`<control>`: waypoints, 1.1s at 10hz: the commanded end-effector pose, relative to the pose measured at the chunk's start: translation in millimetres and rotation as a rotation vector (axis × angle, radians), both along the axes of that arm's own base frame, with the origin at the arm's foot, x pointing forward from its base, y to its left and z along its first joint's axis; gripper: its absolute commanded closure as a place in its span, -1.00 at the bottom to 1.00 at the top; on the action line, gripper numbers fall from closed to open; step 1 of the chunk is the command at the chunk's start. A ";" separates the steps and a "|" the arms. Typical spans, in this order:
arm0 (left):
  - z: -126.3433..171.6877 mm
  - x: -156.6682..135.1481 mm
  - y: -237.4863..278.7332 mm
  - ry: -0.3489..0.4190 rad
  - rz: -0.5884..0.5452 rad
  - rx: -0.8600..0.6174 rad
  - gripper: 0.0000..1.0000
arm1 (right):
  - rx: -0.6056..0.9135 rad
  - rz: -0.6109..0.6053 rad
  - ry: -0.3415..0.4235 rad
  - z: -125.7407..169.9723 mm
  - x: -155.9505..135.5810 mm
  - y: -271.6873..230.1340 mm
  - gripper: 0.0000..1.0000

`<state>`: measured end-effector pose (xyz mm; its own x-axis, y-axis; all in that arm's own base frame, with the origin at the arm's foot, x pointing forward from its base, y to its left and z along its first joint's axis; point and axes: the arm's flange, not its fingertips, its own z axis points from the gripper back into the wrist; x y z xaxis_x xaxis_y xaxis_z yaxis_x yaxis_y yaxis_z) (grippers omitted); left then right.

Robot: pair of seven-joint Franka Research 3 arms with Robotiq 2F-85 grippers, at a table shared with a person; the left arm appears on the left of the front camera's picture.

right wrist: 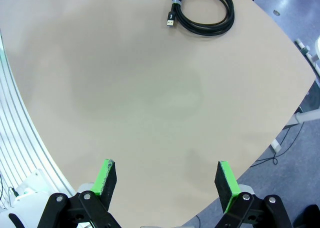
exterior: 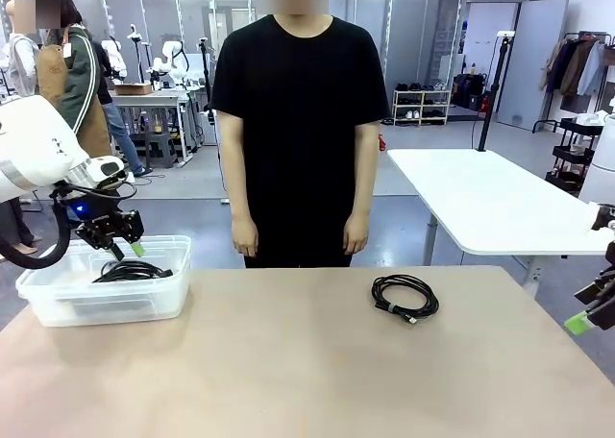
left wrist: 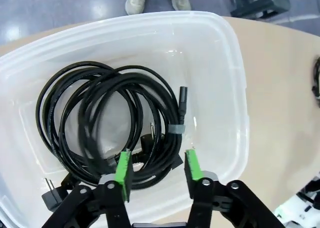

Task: Organize and store the cables.
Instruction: Place the USB Extension Cable into the Organizing box.

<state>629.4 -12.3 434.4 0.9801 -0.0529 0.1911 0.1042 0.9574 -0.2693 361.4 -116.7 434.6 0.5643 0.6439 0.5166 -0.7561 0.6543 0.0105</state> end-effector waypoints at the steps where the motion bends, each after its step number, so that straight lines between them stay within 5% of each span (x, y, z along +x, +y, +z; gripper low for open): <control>1: 3.0 -9.3 -0.8 0.018 0.028 -0.006 -1.00 | 0.010 -0.007 -0.002 -0.1 0.8 -0.1 -1.00; 2: 3.6 -14.3 -2.2 0.016 0.048 -0.008 -0.73 | 0.010 -0.007 -0.002 -0.1 0.8 -0.1 -1.00; 4: -2.4 -23.2 -13.9 0.036 0.040 0.000 -1.00 | 0.010 -0.007 -0.002 -0.1 0.8 -0.1 -1.00; 11: 1.7 -6.4 -1.7 0.014 0.039 -0.008 -1.00 | 0.010 -0.007 -0.002 -0.1 0.8 -0.1 -1.00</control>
<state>618.7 -16.1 436.2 0.9853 -0.0057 0.1706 0.0541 0.9583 -0.2805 361.4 -116.7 434.7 0.5644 0.6439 0.5165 -0.7561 0.6544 0.0104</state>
